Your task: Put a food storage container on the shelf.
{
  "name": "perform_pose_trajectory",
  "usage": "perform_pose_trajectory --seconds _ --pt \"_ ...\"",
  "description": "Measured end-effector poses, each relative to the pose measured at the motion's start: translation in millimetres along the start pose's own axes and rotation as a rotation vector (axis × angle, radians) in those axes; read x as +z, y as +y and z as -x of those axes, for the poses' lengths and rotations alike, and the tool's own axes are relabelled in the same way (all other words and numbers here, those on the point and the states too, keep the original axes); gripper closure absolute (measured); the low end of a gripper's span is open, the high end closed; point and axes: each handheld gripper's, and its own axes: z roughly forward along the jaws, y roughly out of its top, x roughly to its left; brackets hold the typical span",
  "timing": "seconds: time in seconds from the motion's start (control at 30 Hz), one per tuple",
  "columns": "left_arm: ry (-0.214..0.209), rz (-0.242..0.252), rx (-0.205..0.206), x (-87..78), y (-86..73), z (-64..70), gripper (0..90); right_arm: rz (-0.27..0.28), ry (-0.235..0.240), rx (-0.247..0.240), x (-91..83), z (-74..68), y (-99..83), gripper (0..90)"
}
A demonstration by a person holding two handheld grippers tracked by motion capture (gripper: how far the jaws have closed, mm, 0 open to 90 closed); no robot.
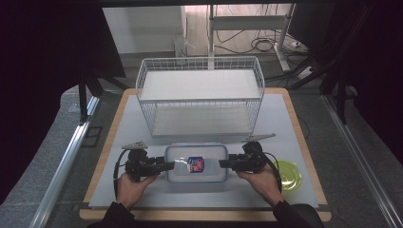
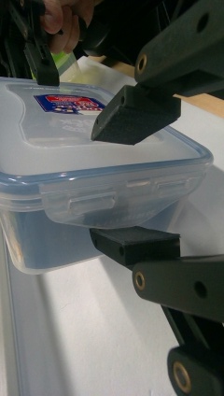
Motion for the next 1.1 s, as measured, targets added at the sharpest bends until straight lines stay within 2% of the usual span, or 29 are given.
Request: perform_pose_trajectory --seconds 0.07,0.13,0.2,0.27,0.33,0.4,0.47,0.57,0.63,0.7,0.77,0.8,0.87,1.1 --pt "-0.006 0.009 0.005 -0.7 1.7 1.4 49.1 0.019 -0.015 -0.011 -2.5 -1.8 0.8 56.2" --pt "-0.008 0.014 0.024 -2.0 4.2 5.5 49.8 0.079 -0.037 -0.025 -12.7 -4.6 4.9 64.2" --pt "0.000 0.001 0.016 -1.6 6.5 6.7 50.7 0.083 -0.042 -0.038 -16.0 -3.3 7.7 64.5" --pt "-0.010 -0.001 0.006 -0.9 5.9 2.3 50.6 0.091 -0.025 -0.023 -14.5 -0.3 7.4 64.4" --pt "-0.016 -0.009 -0.001 -0.2 4.5 -1.7 50.5 0.070 -0.021 -0.034 -12.4 0.6 8.8 62.9" --pt "-0.007 -0.019 0.005 1.1 3.6 -3.4 49.7 0.043 -0.039 -0.052 -7.2 -1.4 9.1 59.1" --pt "-0.017 -0.011 0.001 2.0 2.8 -6.7 49.2 0.030 -0.060 -0.083 -3.3 -3.3 9.0 55.8" --pt "-0.026 -0.010 0.003 2.1 2.3 -9.0 49.3 0.014 -0.058 -0.087 -0.3 -2.1 8.3 50.8" --pt "-0.034 -0.009 -0.005 2.2 1.7 -10.3 49.6 -0.020 -0.026 -0.058 6.3 1.7 6.2 43.4" --pt "-0.039 -0.009 -0.007 2.1 1.1 -11.3 49.8 -0.029 -0.009 -0.028 13.1 4.4 3.6 36.3" --pt "-0.044 -0.012 -0.011 1.8 0.8 -12.1 50.0 -0.034 -0.001 -0.017 16.7 5.9 3.2 33.3" --pt "-0.045 -0.011 -0.016 1.8 0.4 -12.7 50.0 -0.030 0.003 -0.011 17.3 6.8 3.0 34.7" --pt "-0.055 -0.007 -0.023 1.8 -0.9 -14.8 49.9 -0.013 0.006 0.007 14.2 8.6 3.4 42.8" --pt "-0.054 0.015 -0.015 4.3 -4.0 -16.0 47.7 -0.006 0.068 0.073 10.1 16.7 2.3 48.2"
